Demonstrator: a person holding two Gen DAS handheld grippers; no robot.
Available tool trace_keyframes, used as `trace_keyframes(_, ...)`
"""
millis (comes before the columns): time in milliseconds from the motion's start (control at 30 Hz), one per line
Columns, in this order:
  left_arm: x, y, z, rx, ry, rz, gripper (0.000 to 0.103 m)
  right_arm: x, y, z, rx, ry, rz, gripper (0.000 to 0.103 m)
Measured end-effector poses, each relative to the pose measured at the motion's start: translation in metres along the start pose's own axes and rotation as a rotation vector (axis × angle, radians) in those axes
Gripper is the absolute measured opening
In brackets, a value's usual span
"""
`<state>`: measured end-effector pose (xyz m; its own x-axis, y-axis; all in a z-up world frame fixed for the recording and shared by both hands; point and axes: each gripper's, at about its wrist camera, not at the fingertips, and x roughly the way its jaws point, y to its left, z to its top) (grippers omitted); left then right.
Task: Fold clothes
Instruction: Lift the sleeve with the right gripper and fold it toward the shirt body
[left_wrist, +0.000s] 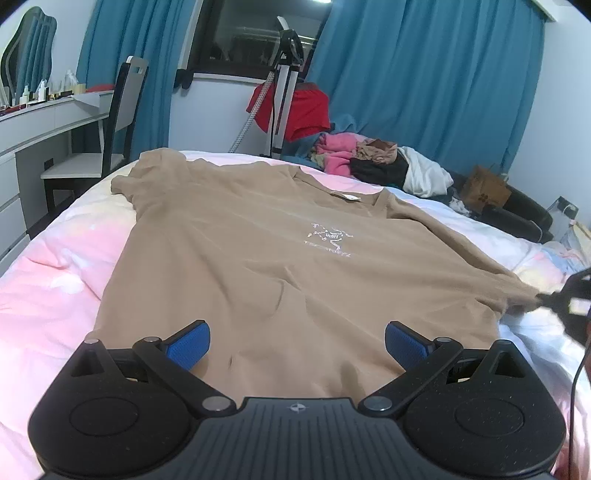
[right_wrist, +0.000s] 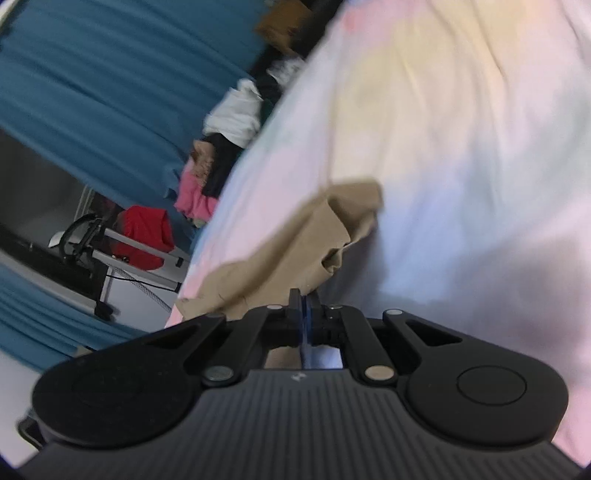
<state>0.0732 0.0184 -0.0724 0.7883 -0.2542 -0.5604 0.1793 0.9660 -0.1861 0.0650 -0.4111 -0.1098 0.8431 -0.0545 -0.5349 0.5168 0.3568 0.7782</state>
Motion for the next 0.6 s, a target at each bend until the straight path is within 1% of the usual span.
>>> trace_keyframes(133,0.0,0.001,0.0,-0.005,0.003,-0.001,0.102,0.021,-0.019,-0.009,0.133,0.072,-0.005,0.01)
trace_keyframes(167,0.0,0.001,0.0,-0.009,0.003,-0.001,0.102,0.026,-0.024,-0.011,0.168,0.088,-0.006,0.016)
trace_keyframes(200,0.0,0.001,0.001,-0.012,0.003,-0.001,0.102,0.031,-0.028,-0.014,0.2,0.102,-0.007,0.036)
trace_keyframes(233,0.0,0.001,0.001,-0.014,0.002,-0.001,0.102,0.034,-0.029,-0.016,0.206,0.094,-0.005,0.048)
trace_keyframes(267,0.001,0.001,0.001,-0.015,0.004,-0.001,0.102,0.035,-0.029,-0.019,0.213,0.08,0.004,0.066)
trace_keyframes(300,0.001,0.001,0.001,-0.016,0.007,0.0,0.102,0.036,-0.029,-0.021,0.22,0.066,0.012,0.072)
trace_keyframes(367,0.003,0.002,0.001,-0.017,0.012,0.001,0.102,0.038,-0.027,-0.025,0.228,0.038,0.03,0.077)
trace_keyframes(467,0.003,0.002,0.0,-0.02,0.015,-0.003,0.102,0.045,-0.027,-0.029,0.256,-0.004,0.058,0.078)
trace_keyframes(533,0.002,0.002,0.0,-0.02,0.014,-0.006,0.102,0.052,-0.031,-0.029,0.287,-0.059,0.076,0.078)
trace_keyframes(600,0.002,0.002,0.0,-0.023,0.011,-0.005,0.102,0.056,-0.032,-0.024,0.301,-0.134,0.107,0.078)
